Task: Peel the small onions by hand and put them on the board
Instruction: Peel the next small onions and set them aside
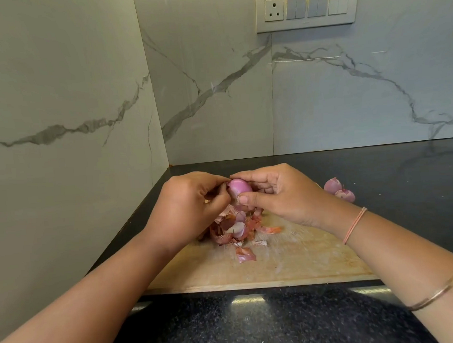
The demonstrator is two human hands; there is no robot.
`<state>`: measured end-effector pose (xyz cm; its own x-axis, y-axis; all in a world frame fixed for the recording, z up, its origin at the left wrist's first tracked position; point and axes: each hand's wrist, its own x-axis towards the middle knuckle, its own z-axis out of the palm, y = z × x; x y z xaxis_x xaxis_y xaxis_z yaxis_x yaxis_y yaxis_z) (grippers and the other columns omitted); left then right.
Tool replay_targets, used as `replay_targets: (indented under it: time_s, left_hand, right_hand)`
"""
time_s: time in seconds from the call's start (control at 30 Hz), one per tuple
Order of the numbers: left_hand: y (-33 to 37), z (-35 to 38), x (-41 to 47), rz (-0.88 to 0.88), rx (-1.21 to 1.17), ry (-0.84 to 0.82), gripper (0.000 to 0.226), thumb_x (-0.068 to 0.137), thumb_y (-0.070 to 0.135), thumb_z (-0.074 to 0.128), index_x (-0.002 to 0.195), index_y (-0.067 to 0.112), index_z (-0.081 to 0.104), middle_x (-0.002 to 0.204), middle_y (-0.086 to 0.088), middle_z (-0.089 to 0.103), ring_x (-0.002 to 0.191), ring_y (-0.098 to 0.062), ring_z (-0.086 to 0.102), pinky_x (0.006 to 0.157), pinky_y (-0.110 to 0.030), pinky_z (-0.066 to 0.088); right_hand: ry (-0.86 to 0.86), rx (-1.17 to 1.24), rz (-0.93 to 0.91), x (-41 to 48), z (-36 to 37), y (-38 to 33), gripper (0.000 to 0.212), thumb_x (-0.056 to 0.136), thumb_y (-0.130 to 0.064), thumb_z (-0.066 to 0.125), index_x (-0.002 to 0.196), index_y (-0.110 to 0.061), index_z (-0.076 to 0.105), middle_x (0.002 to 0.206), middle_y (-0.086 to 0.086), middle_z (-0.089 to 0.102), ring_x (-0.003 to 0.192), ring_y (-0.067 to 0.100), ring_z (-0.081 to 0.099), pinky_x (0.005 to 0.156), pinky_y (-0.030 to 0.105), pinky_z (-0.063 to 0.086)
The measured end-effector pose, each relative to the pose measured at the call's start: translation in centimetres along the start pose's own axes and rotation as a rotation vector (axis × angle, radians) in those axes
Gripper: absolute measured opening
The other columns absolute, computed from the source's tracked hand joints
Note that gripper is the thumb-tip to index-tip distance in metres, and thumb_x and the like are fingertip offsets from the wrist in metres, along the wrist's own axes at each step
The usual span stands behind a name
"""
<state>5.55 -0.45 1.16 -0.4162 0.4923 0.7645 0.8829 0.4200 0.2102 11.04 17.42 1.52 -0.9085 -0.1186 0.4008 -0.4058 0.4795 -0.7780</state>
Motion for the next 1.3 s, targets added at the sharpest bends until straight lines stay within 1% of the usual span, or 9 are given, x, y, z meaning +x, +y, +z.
replay_targets:
  time_s: [0.13,0.3,0.5,0.7,0.9,1.03,1.1,1.2,1.3]
  left_hand:
    - [0.0,-0.2,0.0,-0.032,-0.128,-0.007,0.037,0.082,0.04,0.049,0.099,0.019,0.074,0.083,0.012,0.071,0.079,0.0,0.065,0.069,-0.015,0.052]
    - [-0.1,-0.2,0.1,-0.025,-0.128,-0.023,0.04,0.08,0.044,0.052,0.097,0.016,0.075,0.084,0.008,0.072,0.077,-0.003,0.066,0.068,-0.026,0.056]
    - [-0.1,-0.2,0.0,-0.099,-0.132,0.008,0.016,0.082,0.022,0.064,0.092,0.017,0.076,0.075,0.014,0.068,0.075,0.0,0.065,0.063,-0.01,0.05]
    - [0.1,0.3,-0.1,-0.266,-0.258,0.093,0.015,0.084,0.01,0.065,0.084,0.021,0.076,0.07,0.019,0.068,0.06,0.003,0.063,0.052,-0.01,0.048]
    - [0.1,0.3,0.2,-0.394,-0.333,0.139,0.029,0.085,0.012,0.065,0.074,0.039,0.068,0.064,0.025,0.067,0.069,0.001,0.066,0.065,-0.017,0.055]
    - [-0.5,0.4,0.3,-0.497,-0.254,0.136,0.012,0.087,0.018,0.063,0.089,0.022,0.075,0.068,0.018,0.066,0.067,-0.006,0.066,0.066,-0.027,0.058]
    - [-0.9,0.4,0.3,-0.514,-0.213,0.106,0.014,0.088,0.021,0.064,0.096,0.018,0.075,0.07,0.018,0.065,0.067,-0.004,0.064,0.062,-0.023,0.055]
    - [-0.9,0.4,0.2,-0.47,-0.198,0.065,0.013,0.083,0.022,0.069,0.094,0.02,0.075,0.07,0.021,0.063,0.063,0.007,0.06,0.055,-0.005,0.044]
    - [-0.8,0.4,0.2,-0.436,-0.217,0.069,0.012,0.08,0.017,0.072,0.092,0.02,0.075,0.073,0.021,0.065,0.068,0.011,0.061,0.06,-0.005,0.047]
  right_hand:
    - [-0.008,0.05,0.005,0.1,-0.3,0.1,0.039,0.085,-0.003,0.066,0.123,-0.013,0.06,0.102,-0.008,0.069,0.095,0.003,0.068,0.081,0.016,0.052]
    - [0.008,-0.047,-0.014,0.1,-0.2,0.0,0.044,0.084,-0.008,0.069,0.127,-0.014,0.059,0.112,-0.005,0.068,0.099,0.004,0.066,0.09,0.026,0.053]
    - [0.023,-0.081,-0.034,0.0,0.2,-0.2,0.047,0.083,-0.011,0.07,0.128,-0.014,0.058,0.12,-0.002,0.066,0.106,0.006,0.064,0.095,0.03,0.051]
    - [-0.015,0.031,-0.016,0.1,0.2,-0.1,0.038,0.084,-0.003,0.067,0.114,-0.026,0.06,0.108,-0.004,0.069,0.101,0.008,0.066,0.09,0.031,0.054]
    - [-0.034,0.149,-0.032,0.1,-0.1,0.1,0.038,0.085,0.005,0.063,0.107,-0.025,0.056,0.106,0.003,0.07,0.1,0.016,0.067,0.084,0.03,0.055]
    - [-0.029,0.183,-0.042,0.1,-0.3,-0.1,0.038,0.085,0.008,0.061,0.104,-0.023,0.053,0.103,0.003,0.069,0.093,0.015,0.067,0.079,0.029,0.056]
    - [-0.024,0.172,-0.042,0.1,-0.5,-0.1,0.038,0.084,0.009,0.062,0.103,-0.023,0.052,0.106,0.004,0.068,0.092,0.015,0.067,0.079,0.03,0.057]
    - [-0.017,0.183,-0.029,0.0,-0.5,-0.1,0.04,0.082,0.011,0.063,0.1,-0.023,0.052,0.109,0.006,0.065,0.089,0.011,0.068,0.073,0.026,0.056]
    - [-0.006,0.173,-0.018,0.0,-0.5,-0.1,0.04,0.081,0.011,0.064,0.1,-0.022,0.052,0.11,0.007,0.064,0.089,0.01,0.069,0.072,0.025,0.056]
